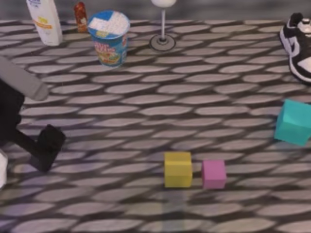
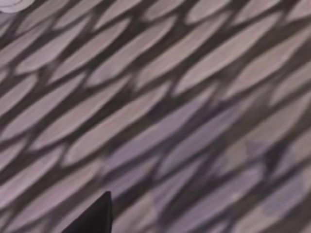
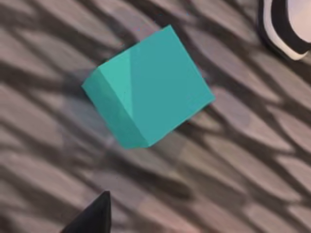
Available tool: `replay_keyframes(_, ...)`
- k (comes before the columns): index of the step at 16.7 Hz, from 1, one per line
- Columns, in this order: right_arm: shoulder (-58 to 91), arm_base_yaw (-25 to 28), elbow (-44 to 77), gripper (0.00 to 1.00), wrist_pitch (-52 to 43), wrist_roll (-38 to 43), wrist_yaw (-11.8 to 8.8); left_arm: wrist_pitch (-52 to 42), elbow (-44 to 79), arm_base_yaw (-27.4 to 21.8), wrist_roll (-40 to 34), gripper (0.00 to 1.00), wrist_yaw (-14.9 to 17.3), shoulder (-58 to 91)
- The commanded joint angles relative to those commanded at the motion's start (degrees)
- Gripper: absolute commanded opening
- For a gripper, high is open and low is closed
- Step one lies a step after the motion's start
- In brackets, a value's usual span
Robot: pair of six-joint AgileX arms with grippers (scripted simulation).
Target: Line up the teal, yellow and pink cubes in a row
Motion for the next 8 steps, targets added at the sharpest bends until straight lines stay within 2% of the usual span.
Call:
replay_keyframes(4,22.44,1.04,16.06,1.00,-12.33,-11.54,0.18,12.23,-19.34,8.37,-7.89,1.00,0.05,-22.50)
replay_keyframes(8,38.26,1.84,29.53,1.00,-21.52,-20.63,0.10,23.15,-32.72,14.38,-14.25,1.00,0.39,-39.11)
